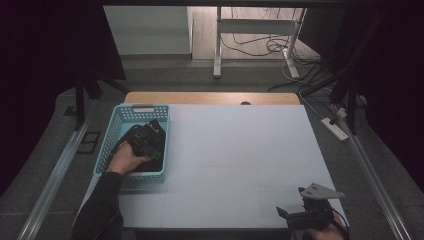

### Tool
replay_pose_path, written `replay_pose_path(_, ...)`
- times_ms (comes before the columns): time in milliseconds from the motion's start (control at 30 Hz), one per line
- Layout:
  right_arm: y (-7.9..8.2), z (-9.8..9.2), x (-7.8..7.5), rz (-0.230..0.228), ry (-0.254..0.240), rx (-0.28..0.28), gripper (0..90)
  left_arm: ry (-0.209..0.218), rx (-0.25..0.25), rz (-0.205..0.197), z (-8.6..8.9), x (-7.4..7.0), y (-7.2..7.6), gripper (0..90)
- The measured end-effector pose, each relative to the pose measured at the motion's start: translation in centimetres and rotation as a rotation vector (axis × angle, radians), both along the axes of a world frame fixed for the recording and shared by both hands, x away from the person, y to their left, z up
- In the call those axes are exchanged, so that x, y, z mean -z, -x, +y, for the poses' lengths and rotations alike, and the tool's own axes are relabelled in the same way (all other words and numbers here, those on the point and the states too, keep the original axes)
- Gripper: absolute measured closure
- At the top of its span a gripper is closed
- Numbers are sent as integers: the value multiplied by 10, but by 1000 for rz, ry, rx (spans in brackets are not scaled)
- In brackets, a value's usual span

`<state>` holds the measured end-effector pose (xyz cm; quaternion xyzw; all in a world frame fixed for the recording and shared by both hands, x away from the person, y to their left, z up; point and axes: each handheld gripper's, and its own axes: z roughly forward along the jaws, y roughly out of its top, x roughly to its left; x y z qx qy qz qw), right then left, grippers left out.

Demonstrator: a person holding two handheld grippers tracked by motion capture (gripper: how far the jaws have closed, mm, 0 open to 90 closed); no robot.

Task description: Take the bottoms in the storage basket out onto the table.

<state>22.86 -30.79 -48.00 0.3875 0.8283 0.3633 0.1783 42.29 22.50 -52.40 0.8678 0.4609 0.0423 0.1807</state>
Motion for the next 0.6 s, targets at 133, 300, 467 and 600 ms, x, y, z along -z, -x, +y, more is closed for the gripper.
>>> replay_pose_path(133,0,0,0,-1,2,0,3,4,-24,0,2,-3,-1,84)
replay_pose_path(300,0,1,0,0,4,0,3,19,-72,2,8,-8,-3,288)
replay_pose_path(467,0,1,0,1,4,-1,3,55,-55,16,10,-11,-4,557)
replay_pose_path(600,0,1,0,2,7,-2,3,89,-52,38,11,-11,-5,696)
